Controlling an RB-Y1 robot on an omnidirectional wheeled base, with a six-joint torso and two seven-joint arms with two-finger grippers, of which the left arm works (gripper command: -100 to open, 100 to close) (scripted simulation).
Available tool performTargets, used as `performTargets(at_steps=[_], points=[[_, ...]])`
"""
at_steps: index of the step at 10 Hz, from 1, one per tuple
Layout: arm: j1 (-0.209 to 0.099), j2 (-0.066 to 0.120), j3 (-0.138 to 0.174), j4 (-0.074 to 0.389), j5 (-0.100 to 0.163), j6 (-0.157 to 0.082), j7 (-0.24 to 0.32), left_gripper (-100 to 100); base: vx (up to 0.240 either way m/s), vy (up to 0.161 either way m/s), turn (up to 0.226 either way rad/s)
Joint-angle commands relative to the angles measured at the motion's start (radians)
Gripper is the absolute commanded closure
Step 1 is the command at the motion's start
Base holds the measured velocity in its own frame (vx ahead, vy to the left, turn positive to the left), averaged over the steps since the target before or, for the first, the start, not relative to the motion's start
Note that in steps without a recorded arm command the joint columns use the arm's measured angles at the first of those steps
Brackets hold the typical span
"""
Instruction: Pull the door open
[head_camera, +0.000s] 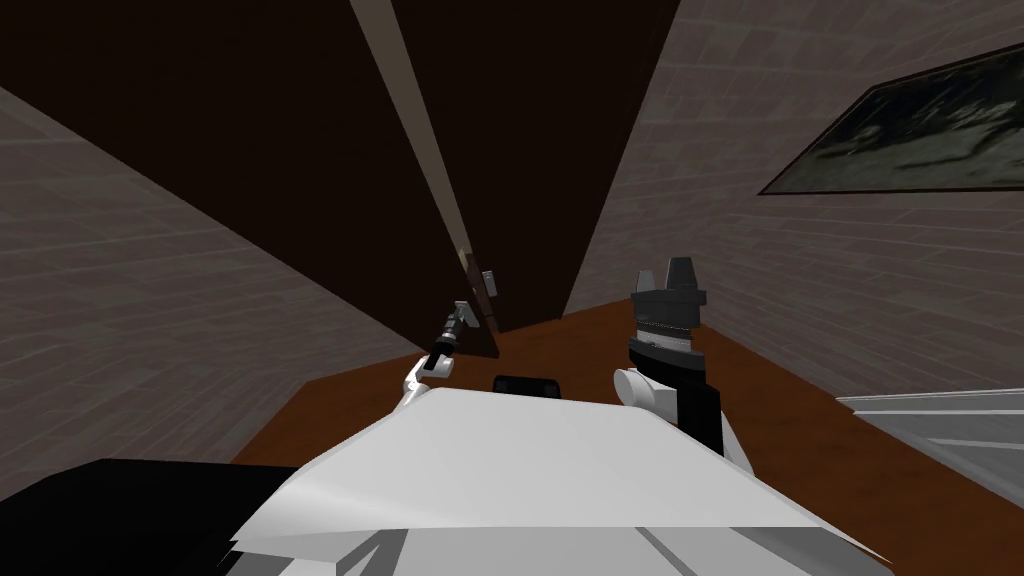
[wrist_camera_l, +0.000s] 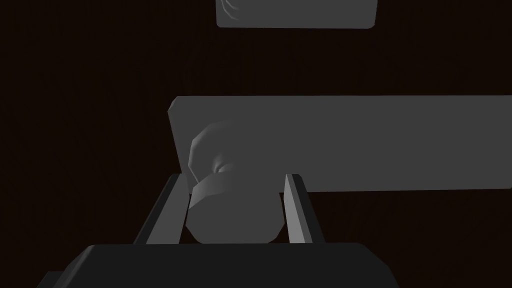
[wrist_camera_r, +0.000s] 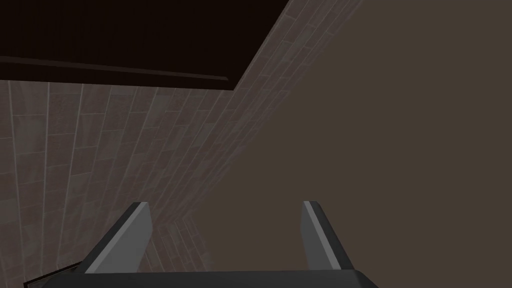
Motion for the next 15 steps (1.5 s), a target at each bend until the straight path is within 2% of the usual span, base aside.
performTargets(at_steps=[1, 2, 3, 5, 6, 8, 9, 10, 11, 15], points=[[0.017, 0.022, -0.020, -0.002, 0.000, -0.019, 0.020, 100, -0.228, 0.152, -0.260], [0.025, 0.040, -0.030, -0.003, 0.002, -0.032, 0.034, 100, -0.213, 0.150, -0.246], [0.030, 0.049, -0.036, -0.004, 0.003, -0.038, 0.042, 100, -0.175, 0.139, -0.168], [0.048, 0.086, -0.058, -0.007, 0.006, -0.065, 0.071, 100, -0.189, 0.131, -0.224], [0.052, 0.095, -0.063, -0.008, 0.006, -0.071, 0.078, 100, -0.191, 0.122, -0.185], [0.067, 0.126, -0.082, -0.011, 0.009, -0.093, 0.103, 100, -0.202, 0.114, -0.183], [0.073, 0.137, -0.089, -0.012, 0.010, -0.101, 0.112, 100, -0.176, 0.122, -0.181], [0.069, 0.126, -0.089, -0.012, 0.008, -0.093, 0.105, 100, -0.074, 0.043, -0.057], [0.086, 0.146, -0.101, -0.013, 0.008, -0.117, 0.121, 100, -0.122, 0.058, -0.119], [0.129, 0.203, -0.118, -0.018, 0.010, -0.181, 0.159, 100, -0.214, 0.100, -0.165]])
